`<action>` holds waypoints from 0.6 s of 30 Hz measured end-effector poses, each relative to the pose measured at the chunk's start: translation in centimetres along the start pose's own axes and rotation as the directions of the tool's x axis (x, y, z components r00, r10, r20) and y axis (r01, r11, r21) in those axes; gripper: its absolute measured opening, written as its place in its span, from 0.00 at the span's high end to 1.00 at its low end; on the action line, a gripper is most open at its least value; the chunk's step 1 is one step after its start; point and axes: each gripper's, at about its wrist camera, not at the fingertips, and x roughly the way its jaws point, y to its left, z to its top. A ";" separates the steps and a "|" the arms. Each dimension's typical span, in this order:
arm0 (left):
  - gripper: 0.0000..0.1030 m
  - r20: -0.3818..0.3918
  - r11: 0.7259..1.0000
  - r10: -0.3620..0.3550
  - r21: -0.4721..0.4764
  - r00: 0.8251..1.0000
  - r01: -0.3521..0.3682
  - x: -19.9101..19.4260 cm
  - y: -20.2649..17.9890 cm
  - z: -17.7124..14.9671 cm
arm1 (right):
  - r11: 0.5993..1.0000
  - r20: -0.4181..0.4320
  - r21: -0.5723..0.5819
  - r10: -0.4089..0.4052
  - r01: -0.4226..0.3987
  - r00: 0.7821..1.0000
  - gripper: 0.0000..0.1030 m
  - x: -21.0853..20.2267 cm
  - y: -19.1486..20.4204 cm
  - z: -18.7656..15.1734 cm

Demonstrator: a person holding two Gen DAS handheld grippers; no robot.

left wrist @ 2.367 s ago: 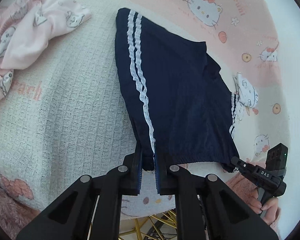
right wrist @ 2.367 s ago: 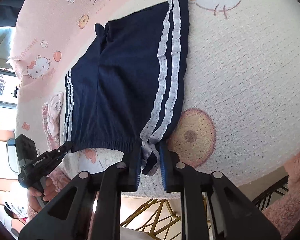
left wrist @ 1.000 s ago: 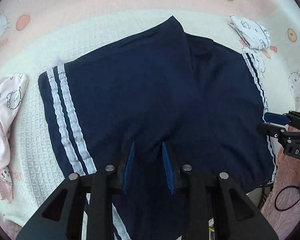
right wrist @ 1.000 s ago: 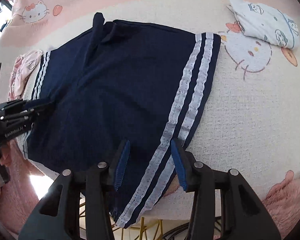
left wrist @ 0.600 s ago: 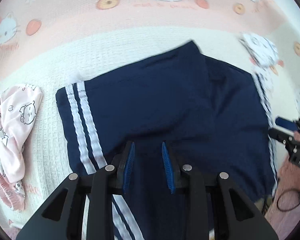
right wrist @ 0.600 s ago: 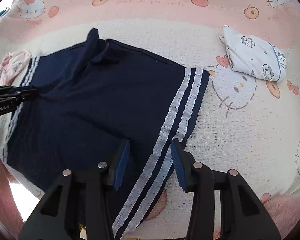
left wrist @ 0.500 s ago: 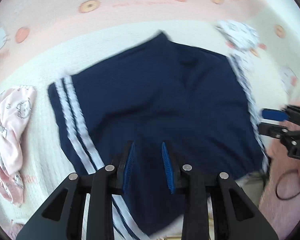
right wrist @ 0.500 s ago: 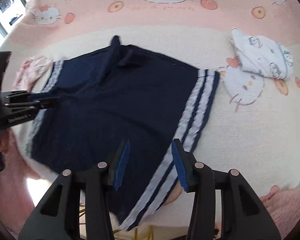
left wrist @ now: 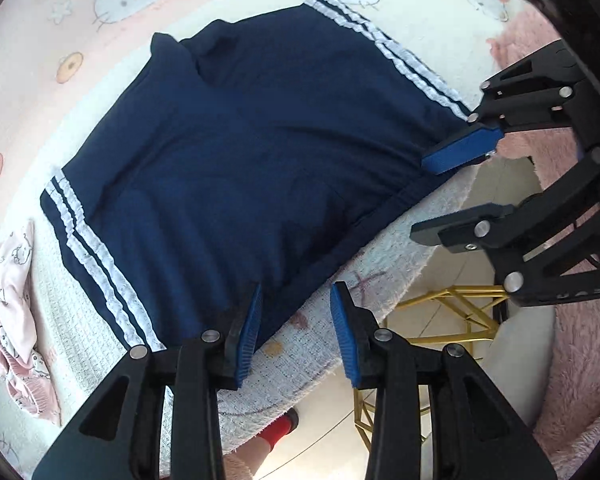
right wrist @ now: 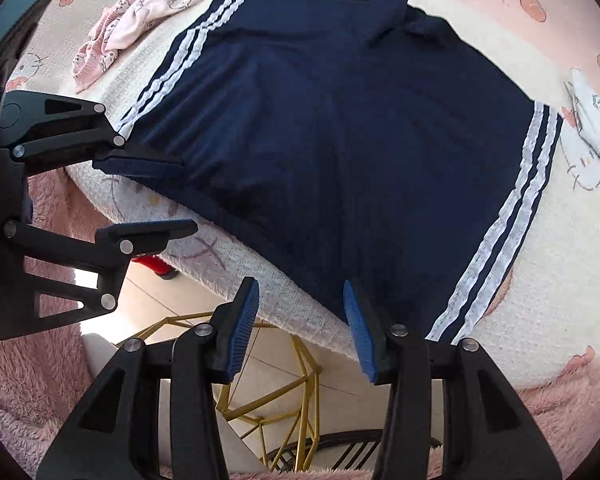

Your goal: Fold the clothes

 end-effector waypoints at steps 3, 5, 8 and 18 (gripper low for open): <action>0.78 0.024 0.998 -0.027 -0.049 0.999 0.028 -0.2 1.0 0.2 | 0.999 0.025 0.044 -0.018 0.017 1.000 0.60 0.1 -0.6 0.3; 0.91 0.047 0.992 -0.054 -0.109 0.997 0.059 -0.5 2.3 0.4 | 0.997 0.036 0.068 -0.041 0.039 0.998 0.68 0.3 -1.1 0.5; 0.91 0.068 0.985 -0.049 -0.163 0.997 0.060 -0.8 3.7 -0.4 | 0.995 0.055 0.099 -0.013 0.008 0.998 0.71 0.3 -1.7 0.6; 0.91 0.152 0.960 -0.070 -0.259 0.986 0.108 -2.2 1.4 -3.3 | 1.000 0.151 0.001 0.026 -0.026 0.988 0.58 -2.1 0.1 0.5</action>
